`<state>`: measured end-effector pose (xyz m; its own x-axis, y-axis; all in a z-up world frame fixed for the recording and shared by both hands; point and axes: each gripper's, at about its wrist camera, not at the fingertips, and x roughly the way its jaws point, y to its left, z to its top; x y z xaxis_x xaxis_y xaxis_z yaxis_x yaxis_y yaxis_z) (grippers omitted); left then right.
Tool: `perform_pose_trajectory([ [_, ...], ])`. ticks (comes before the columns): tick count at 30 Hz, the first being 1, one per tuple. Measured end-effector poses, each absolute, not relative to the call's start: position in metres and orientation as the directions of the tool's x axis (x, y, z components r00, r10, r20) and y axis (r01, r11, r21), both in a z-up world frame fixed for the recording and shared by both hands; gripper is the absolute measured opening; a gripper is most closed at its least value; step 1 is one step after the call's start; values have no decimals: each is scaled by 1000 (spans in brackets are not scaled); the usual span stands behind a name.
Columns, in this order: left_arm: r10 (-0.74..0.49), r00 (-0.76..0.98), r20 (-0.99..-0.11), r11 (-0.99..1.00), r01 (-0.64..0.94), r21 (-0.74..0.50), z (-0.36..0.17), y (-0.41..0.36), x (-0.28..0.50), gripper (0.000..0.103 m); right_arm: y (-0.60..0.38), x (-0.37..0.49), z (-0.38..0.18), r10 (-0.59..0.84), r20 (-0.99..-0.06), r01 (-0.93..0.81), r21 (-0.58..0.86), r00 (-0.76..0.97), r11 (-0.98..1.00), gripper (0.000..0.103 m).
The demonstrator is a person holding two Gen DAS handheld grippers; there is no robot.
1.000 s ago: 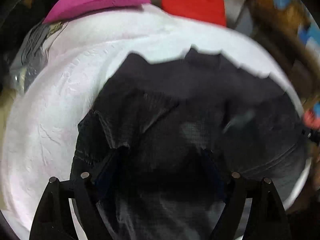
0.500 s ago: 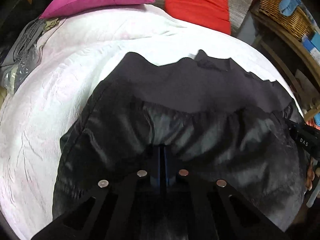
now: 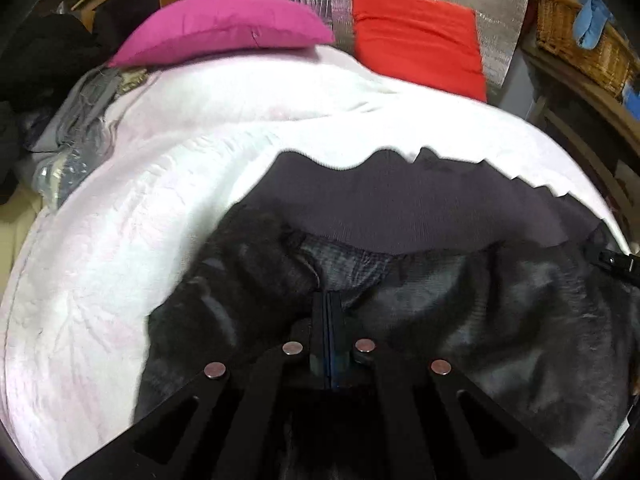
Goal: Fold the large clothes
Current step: 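Press and smooth the jacket bundle flat with both tools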
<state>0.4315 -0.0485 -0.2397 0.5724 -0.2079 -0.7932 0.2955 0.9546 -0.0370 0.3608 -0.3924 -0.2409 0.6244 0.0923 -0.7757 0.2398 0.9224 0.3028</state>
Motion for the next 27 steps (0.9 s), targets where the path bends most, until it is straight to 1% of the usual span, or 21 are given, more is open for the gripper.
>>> perform_pose_trajectory([
  [2,-243,563,-790,949,305,-74,-222,-39,416,2,-392,343,-225,131,-747,216,348,652,912,14],
  [3,-252,564,-786,948,309,-82,-216,-36,408,10,-391,332,-217,157,-732,197,373,663,907,18],
  [4,-258,567,-782,946,313,-85,-211,-36,399,26,-388,324,-212,177,-722,183,391,669,902,29],
  [5,-265,570,-777,944,319,-88,-204,-33,392,36,-387,312,-207,199,-711,170,411,674,895,38],
  [6,-270,574,-773,941,327,-86,-200,-32,383,55,-384,298,-205,217,-701,164,433,679,887,74],
  [7,-275,583,-765,938,336,-81,-195,-31,369,66,-378,291,-202,227,-693,162,448,684,879,93],
  [9,-281,593,-755,932,358,-66,-189,-33,349,68,-364,270,-196,230,-661,134,452,715,882,93],
  [11,-281,589,-758,922,386,-42,-198,-45,333,68,-354,254,-190,206,-672,125,410,711,904,92],
  [12,-268,580,-769,921,389,-28,-202,-47,333,68,-351,245,-190,211,-671,123,414,711,902,90],
  [13,-243,563,-790,922,388,-7,-210,-55,330,68,-347,242,-192,214,-678,125,414,703,902,81],
  [15,-213,521,-826,923,384,5,-227,-63,322,68,-335,243,-201,191,-721,125,360,666,924,69],
  [17,-179,502,-846,930,368,22,-239,-70,319,69,-324,244,-218,153,-787,130,284,598,950,69],
  [18,-166,495,-853,930,366,31,-242,-71,316,69,-320,247,-231,139,-834,143,251,533,957,68],
  [19,-162,491,-856,930,365,33,-243,-72,316,69,-319,251,-242,130,-858,154,234,496,960,68],
  [21,-180,481,-858,935,355,3,-238,-69,320,69,-320,251,-237,129,-851,153,237,509,959,68],
  [22,-216,480,-851,938,344,-44,-232,-63,322,69,-321,251,-230,147,-835,145,260,531,955,68],
  [24,-253,493,-833,942,320,-98,-222,-51,328,69,-322,254,-208,179,-779,124,311,601,942,68],
  [26,-249,528,-812,953,282,-109,-213,-39,333,69,-317,264,-191,172,-753,105,305,635,947,69],
  [27,-229,546,-805,961,259,-98,-210,-32,337,69,-314,274,-188,186,-754,91,310,629,946,74],
])
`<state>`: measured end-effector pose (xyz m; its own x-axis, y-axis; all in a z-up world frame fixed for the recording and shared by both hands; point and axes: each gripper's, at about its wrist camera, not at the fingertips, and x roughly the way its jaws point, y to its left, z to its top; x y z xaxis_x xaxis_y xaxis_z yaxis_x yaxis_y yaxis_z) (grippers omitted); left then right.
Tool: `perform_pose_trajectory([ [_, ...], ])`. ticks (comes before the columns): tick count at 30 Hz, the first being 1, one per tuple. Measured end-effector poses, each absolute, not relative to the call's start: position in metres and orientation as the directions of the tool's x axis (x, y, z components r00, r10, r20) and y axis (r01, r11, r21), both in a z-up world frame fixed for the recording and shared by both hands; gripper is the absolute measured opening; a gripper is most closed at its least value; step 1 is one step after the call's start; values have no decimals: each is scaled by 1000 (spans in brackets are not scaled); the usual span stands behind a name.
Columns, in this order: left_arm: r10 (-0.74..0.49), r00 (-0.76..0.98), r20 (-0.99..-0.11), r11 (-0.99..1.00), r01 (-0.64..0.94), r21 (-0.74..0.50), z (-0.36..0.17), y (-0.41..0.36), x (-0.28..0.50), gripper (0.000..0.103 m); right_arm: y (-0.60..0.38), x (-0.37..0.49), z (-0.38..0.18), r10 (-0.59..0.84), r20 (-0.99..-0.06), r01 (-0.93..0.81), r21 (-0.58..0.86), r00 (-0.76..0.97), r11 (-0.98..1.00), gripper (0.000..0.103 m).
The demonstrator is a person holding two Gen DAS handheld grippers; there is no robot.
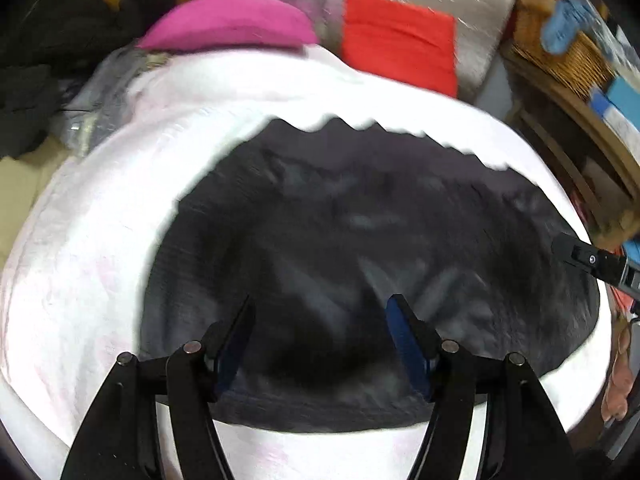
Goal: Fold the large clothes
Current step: 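Press and smooth the jacket bundle flat with both tools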
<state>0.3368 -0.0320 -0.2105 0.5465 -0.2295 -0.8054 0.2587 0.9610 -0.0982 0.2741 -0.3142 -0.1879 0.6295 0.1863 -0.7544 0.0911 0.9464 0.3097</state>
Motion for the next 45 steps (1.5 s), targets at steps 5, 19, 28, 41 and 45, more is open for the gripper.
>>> perform_pose_trajectory([
  [5,-148,529,-835,978,206,-43,-222,-18,352,69,-280,355,-226,218,-891,63,264,397,962,80],
  [19,-137,518,-844,971,237,-13,-224,-12,355,69,-279,422,-254,71,-900,183,164,430,969,64],
  [28,-56,518,-854,990,140,20,-230,23,362,73,-366,294,-197,115,-811,251,308,574,918,68],
  [41,-30,517,-855,993,115,34,-234,22,358,78,-431,219,-216,53,-811,377,327,582,867,69],
  [45,-44,583,-811,988,146,51,-221,14,345,78,-437,199,-199,-25,-767,407,312,641,859,69],
])
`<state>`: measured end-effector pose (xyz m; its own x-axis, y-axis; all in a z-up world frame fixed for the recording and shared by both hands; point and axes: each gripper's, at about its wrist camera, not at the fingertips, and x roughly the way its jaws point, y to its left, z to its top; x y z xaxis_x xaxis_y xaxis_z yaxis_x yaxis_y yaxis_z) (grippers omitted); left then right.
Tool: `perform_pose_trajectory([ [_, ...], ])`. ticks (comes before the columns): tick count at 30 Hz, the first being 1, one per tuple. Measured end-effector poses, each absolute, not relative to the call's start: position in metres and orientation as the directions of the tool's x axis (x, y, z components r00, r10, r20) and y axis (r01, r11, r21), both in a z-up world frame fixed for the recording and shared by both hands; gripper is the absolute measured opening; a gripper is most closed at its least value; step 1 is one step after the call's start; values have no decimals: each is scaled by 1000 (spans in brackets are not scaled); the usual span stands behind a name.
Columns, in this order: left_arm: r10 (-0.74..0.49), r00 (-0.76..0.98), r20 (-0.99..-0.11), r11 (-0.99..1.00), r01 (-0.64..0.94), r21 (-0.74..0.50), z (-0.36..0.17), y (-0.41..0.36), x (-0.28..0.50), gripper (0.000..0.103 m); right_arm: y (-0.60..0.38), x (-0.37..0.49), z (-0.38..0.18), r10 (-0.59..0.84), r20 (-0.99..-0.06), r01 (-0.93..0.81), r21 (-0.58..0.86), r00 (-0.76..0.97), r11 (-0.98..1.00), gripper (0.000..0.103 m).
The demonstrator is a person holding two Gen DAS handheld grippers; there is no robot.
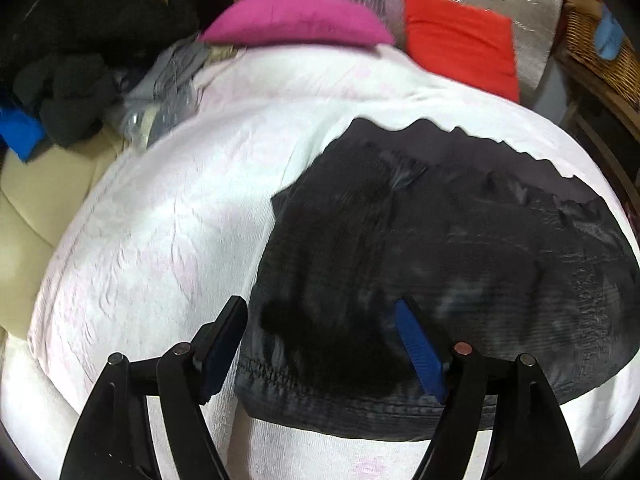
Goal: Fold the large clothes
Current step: 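Press and smooth the jacket bundle flat with both tools, then open both tools and pull them back from the folded jacket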
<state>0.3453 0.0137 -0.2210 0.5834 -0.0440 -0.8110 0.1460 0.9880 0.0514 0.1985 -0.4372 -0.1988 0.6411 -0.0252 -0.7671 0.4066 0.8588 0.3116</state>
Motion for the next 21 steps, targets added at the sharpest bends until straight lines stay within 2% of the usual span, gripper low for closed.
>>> perform_pose_trajectory([
  [6,21,527,-850,972,188,141,-251,-2,353,80,-463,206,-247,58,-860,448,321,507,834,69],
  [12,-7,580,-815,972,194,130,-234,-3,340,80,-457,186,-217,10,-800,412,319,600,854,69],
  [16,-11,643,-766,962,215,166,-222,-14,329,80,-437,173,-192,67,-728,296,360,682,885,69],
  [18,-17,656,-755,959,223,172,-218,-17,326,80,-421,175,-188,93,-722,254,356,685,899,69],
  [21,-27,665,-747,958,230,169,-214,-22,324,80,-396,178,-195,127,-761,204,324,637,924,69],
])
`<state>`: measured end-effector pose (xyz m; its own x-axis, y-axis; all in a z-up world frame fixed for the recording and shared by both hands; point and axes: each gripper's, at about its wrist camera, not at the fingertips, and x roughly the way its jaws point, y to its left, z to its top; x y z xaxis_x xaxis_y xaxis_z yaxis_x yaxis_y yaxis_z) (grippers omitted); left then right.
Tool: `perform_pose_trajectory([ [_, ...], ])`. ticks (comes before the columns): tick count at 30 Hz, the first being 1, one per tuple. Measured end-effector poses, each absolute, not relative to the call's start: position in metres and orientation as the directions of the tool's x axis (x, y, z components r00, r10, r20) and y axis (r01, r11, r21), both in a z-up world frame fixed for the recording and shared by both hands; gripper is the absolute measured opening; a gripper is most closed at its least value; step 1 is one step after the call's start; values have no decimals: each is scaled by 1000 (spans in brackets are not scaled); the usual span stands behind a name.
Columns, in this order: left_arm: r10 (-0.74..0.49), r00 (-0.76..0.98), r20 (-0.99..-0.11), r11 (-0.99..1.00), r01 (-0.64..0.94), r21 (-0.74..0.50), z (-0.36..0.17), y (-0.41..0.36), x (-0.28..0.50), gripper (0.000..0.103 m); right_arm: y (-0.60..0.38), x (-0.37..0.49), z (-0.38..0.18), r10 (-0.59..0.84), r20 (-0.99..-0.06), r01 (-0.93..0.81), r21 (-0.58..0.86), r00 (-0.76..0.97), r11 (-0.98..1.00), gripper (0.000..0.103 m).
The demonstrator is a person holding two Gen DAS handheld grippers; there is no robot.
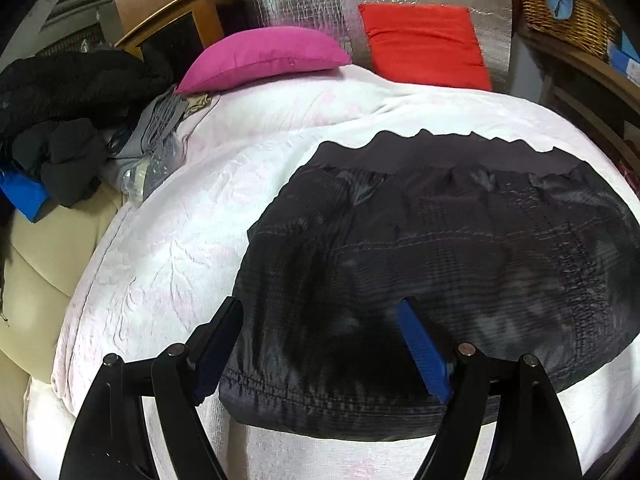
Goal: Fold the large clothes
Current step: 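Open both tools and pull them back from the folded jacket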
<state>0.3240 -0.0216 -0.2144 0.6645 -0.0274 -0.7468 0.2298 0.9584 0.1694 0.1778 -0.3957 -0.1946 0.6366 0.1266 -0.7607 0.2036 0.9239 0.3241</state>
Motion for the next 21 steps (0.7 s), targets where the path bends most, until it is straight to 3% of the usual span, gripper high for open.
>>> perform_pose_trajectory([
  [2,-27,673,-739,958,229,173,-212,-23,322,80,-381,191,-208,125,-811,192,281,572,940,70],
  [4,-25,681,-732,956,230,181,-211,-26,319,80,-365,194,-223,56,-855,191,178,516,965,79],
  [7,-24,685,-728,955,231,187,-210,-27,317,80,-340,194,-226,-61,-855,138,13,515,990,82],
  [13,-22,686,-727,956,227,185,-210,-24,316,80,-346,174,-205,-2,-809,163,117,588,980,82],
  [21,-18,686,-727,958,220,184,-211,-25,317,80,-314,170,-183,16,-747,112,122,664,986,82],
])
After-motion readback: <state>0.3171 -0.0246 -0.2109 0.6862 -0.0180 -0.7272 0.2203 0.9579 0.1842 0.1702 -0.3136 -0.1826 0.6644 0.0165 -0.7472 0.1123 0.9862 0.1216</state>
